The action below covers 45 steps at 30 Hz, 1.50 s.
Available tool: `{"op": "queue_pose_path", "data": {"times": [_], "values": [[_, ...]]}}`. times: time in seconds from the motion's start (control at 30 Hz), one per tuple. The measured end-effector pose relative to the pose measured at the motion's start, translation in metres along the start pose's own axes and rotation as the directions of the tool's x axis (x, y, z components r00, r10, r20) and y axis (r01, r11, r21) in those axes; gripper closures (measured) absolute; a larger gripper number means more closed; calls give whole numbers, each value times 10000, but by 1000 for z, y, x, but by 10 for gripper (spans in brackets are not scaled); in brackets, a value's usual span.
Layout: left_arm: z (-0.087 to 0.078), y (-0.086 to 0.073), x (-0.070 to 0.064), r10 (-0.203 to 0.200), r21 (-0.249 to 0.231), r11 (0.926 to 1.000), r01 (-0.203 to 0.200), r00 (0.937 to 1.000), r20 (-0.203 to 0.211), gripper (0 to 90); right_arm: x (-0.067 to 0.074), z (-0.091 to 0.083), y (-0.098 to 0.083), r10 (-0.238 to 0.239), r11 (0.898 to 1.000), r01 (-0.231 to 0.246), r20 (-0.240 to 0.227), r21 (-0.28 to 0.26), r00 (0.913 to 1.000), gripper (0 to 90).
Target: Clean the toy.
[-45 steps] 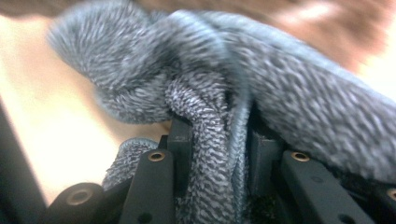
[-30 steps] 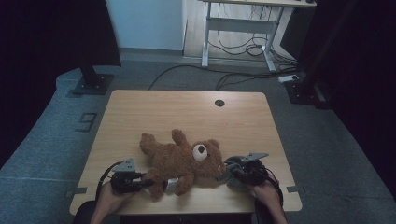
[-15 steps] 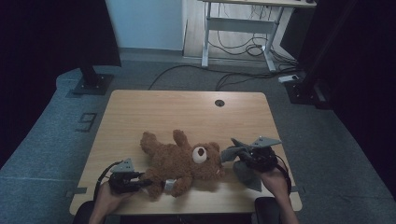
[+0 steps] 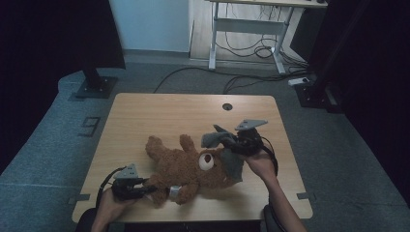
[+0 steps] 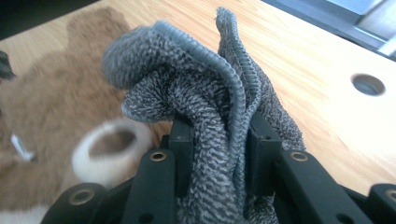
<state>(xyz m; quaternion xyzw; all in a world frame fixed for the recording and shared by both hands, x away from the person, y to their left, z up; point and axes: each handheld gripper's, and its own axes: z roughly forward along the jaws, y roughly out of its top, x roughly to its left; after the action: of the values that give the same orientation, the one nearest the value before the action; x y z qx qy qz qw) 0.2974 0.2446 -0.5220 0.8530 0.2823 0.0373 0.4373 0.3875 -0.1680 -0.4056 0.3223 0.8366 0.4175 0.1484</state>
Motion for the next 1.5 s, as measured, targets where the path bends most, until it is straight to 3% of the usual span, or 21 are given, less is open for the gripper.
{"op": "queue_pose_path", "data": {"times": [0.27, 0.43, 0.57, 0.67, 1.07, 1.5], "values": [[0, -1, 0, 6, -32, 10000, -6, 10000, -19, 655, 20, 44, 30, -541, 9969, 594, -974, 522, 9938, 683], [1, -1, 0, -73, -53, 10000, 73, 10000, 7, 655, 32, 72, 25, -616, 9885, 823, -1590, 1267, 9853, 680], [2, -1, 0, -97, -58, 9999, 97, 9999, 26, 656, 31, 83, 18, -446, 9848, 729, -1760, 1579, 9834, 674], [2, -1, -1, -113, -67, 9999, 113, 9999, 31, 656, 27, 81, 14, -316, 9854, 614, -1839, 1588, 9824, 668], [2, -2, 0, -266, -109, 9996, 266, 9996, 47, 656, 14, 58, -6, -94, 9876, 299, -1317, 1543, 9912, 657], [3, -3, 0, -374, -128, 9992, 375, 9993, 98, 658, 0, 28, -53, 270, 9890, -190, -529, 1464, 9982, 643]]}}
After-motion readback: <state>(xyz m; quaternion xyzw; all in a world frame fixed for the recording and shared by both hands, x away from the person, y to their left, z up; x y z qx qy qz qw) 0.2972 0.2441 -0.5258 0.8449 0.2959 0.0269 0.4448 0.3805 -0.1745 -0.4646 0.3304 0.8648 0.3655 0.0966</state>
